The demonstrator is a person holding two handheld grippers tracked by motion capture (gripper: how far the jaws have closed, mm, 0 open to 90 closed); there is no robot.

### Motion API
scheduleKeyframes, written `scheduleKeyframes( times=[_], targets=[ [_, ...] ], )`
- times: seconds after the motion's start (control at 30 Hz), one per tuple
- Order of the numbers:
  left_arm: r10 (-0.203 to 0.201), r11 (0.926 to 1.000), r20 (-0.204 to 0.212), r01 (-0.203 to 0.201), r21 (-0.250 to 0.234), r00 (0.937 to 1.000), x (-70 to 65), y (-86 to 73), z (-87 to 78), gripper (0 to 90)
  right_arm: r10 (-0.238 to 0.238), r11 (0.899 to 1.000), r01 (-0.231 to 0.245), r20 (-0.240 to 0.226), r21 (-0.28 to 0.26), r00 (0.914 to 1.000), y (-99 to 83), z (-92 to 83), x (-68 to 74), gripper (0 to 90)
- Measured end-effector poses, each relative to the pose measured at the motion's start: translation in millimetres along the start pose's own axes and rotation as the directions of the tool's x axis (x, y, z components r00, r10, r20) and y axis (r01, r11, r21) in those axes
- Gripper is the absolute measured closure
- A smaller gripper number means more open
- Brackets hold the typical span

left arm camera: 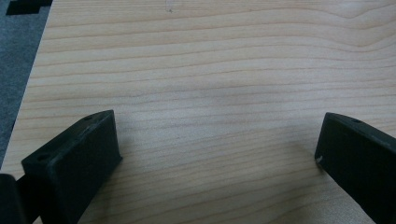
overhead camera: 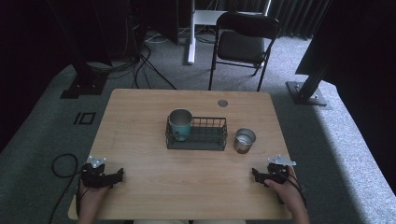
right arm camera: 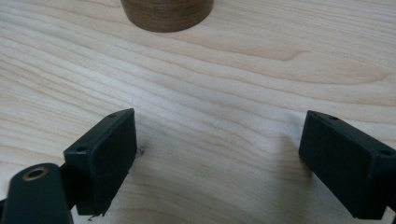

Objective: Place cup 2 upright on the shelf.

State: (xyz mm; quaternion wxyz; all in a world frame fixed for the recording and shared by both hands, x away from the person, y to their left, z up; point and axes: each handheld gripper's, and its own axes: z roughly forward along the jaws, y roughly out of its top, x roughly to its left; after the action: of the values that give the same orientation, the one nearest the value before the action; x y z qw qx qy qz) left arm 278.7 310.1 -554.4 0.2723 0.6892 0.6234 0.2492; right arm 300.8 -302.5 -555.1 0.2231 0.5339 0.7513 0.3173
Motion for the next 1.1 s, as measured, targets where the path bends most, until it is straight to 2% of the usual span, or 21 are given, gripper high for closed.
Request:
scheduleKeyframes(
  times=[0.2,0.8,1.1],
  targets=[
    [0.005,1.0,0.003,-0.005,0.001,1.0,0.5,0.2,0.2,0.3,-0.009,1.0,0.009,0.003,0.005,1.0,0.8,-0.7,-0.1,11.1],
    [0.005,1.0,0.003,-0.005,0.001,1.0,0.5,0.2,0.2,0.3,-0.018,0.999,0.017,-0.021,-0.051,0.9996,13.8,-2.8,6.1,11.1],
    [0.005,1.0,0.003,-0.005,0.001,1.0,0.5,0.2,0.2,0.3,-0.003,0.997,0.0,-0.044,-0.082,0.999,21.8,1.9,10.4,11.1]
  ],
)
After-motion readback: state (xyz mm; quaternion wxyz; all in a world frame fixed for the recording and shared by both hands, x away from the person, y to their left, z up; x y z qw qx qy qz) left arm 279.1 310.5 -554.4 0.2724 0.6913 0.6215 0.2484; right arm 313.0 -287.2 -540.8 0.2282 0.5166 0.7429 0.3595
